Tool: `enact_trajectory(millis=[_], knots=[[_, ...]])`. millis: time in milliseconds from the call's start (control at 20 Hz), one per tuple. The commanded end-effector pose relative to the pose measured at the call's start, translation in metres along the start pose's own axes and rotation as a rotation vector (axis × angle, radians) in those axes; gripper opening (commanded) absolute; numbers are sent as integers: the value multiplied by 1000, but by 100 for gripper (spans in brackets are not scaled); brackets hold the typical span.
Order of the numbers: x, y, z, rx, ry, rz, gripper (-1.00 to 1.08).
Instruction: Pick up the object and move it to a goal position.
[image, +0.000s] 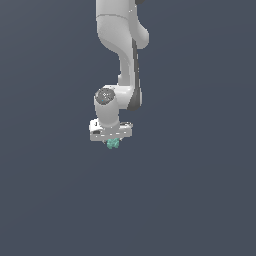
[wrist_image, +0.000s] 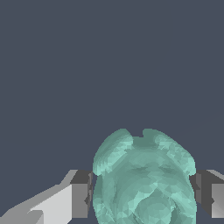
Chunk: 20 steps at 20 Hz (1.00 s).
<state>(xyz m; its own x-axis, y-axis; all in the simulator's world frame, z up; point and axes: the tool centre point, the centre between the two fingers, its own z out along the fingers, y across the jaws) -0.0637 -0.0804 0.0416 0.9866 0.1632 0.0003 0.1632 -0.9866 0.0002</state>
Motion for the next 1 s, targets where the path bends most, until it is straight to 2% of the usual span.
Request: enact_trajectory(millis=[0, 500, 950], knots=[[0, 0, 1, 0, 0, 0, -100], [1, 0, -4, 0, 0, 0, -100], [14, -6, -47, 0, 0, 0, -100]])
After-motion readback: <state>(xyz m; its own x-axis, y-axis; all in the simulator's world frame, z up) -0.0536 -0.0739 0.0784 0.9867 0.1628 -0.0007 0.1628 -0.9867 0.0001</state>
